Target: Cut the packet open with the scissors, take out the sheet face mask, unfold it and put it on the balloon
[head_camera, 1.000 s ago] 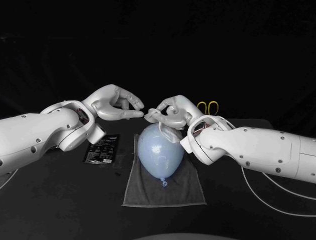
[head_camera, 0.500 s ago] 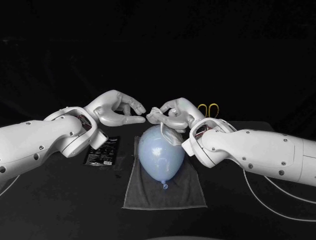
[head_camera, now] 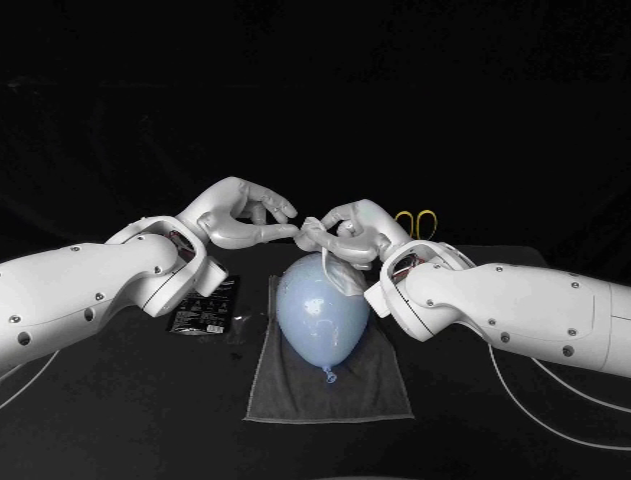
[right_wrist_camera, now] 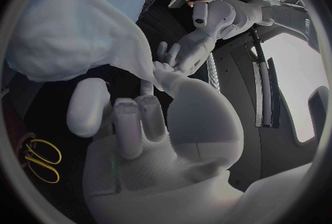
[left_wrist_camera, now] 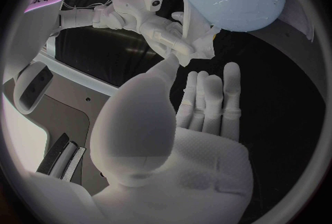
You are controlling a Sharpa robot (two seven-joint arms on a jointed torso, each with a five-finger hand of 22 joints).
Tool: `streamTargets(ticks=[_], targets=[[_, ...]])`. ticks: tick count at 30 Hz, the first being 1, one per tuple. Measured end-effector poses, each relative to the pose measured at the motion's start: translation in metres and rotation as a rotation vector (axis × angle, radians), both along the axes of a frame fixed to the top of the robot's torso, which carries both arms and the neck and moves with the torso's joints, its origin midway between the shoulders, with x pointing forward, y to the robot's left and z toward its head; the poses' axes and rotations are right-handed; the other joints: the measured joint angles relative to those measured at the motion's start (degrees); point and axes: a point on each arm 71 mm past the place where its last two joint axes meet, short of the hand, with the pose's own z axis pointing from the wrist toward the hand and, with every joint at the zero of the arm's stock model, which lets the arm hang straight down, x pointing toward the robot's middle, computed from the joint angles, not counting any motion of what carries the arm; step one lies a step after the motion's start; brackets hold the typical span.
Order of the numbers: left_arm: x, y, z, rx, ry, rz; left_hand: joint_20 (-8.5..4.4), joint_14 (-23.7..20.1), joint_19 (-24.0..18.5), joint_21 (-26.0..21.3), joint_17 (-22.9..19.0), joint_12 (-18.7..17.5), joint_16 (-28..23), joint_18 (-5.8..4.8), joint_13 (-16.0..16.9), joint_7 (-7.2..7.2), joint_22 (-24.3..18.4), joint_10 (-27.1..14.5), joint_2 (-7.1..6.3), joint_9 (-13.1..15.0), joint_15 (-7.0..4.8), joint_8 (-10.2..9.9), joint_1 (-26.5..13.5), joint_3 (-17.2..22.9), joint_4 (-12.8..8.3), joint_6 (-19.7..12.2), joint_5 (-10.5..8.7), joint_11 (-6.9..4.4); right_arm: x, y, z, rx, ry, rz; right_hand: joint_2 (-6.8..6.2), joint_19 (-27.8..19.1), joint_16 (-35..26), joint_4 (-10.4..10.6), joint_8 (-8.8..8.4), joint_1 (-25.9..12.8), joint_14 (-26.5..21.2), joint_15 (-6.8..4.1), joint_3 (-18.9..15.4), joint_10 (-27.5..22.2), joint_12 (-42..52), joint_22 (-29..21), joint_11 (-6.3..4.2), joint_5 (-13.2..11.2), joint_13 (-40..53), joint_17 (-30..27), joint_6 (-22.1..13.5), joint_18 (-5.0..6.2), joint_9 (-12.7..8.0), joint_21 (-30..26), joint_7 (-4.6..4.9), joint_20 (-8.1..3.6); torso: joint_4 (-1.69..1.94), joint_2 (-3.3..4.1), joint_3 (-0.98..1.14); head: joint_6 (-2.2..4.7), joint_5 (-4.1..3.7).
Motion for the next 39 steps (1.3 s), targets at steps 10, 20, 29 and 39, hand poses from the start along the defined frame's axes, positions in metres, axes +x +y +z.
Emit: streamTargets(ticks=[10,20,29,39], targets=[[0.003,-0.005,0.000,-0.005,0.000,0.019,-0.21,4.70,0.62,0.35,7.13,2.93,1.91,-0.02,1.56,-0.24,0.15,0.50,-0.22,-0.14,-0.31,-0.21,1.04,-1.87,0.75,0.28,0.00,-0.52,-0.003,0.001,0.001,0.008,-0.009,0.013,0.00,-0.01,0.00,0.00,0.00,0.00,0.00,0.00,0.00,0.00,-0.01,0.02,0.00,-0.26,0.02,0.04,0.00,-0.01,-0.03,0.00,0.00,0.01,0.03,0.00,0.01,0.03,-0.03],[0.002,-0.010,-0.004,0.046,0.020,-0.018,-0.21,5.11,0.61,0.67,8.91,7.32,2.96,-0.05,4.46,-0.61,0.39,-1.80,-0.22,-0.31,-0.33,0.90,1.04,-7.85,3.87,0.66,0.00,-0.75,-0.004,0.000,0.002,0.016,-0.024,0.014,0.85,-0.05,-0.13,0.24,0.00,0.51,0.00,0.01,0.24,-0.01,0.16,0.05,0.00,-1.09,0.01,0.03,0.00,-0.01,0.03,0.22,0.00,0.05,0.07,-0.02,0.00,0.02,-0.14],[0.000,-0.016,-0.006,0.080,0.040,-0.063,-0.21,4.66,0.61,0.93,9.47,9.48,3.35,0.23,6.12,-0.82,0.59,-3.35,1.39,-0.54,-0.31,1.58,3.51,-13.84,7.20,0.87,0.00,-0.83,-0.004,0.000,0.002,0.018,-0.032,0.013,0.91,0.12,0.09,0.40,0.00,0.46,-0.01,0.01,0.41,-0.01,0.16,0.05,0.00,-1.44,-0.03,-0.01,0.00,-0.02,0.06,0.46,0.00,-0.12,0.06,0.00,0.00,-0.02,-0.27],[0.000,-0.021,-0.008,0.097,0.052,-0.092,-0.21,4.81,0.61,1.16,10.38,10.14,3.62,0.22,6.58,-1.81,0.70,-3.35,4.07,-0.69,-0.45,2.18,7.13,-14.70,7.74,1.87,0.00,-0.83,-0.005,-0.002,0.003,0.019,-0.035,0.013,0.91,0.11,0.08,0.40,0.00,0.46,-0.01,0.01,0.41,-0.01,0.16,0.01,0.00,-1.44,0.01,0.00,0.00,-0.03,0.08,0.46,0.00,-0.12,0.04,0.01,-0.02,-0.03,-0.32]])
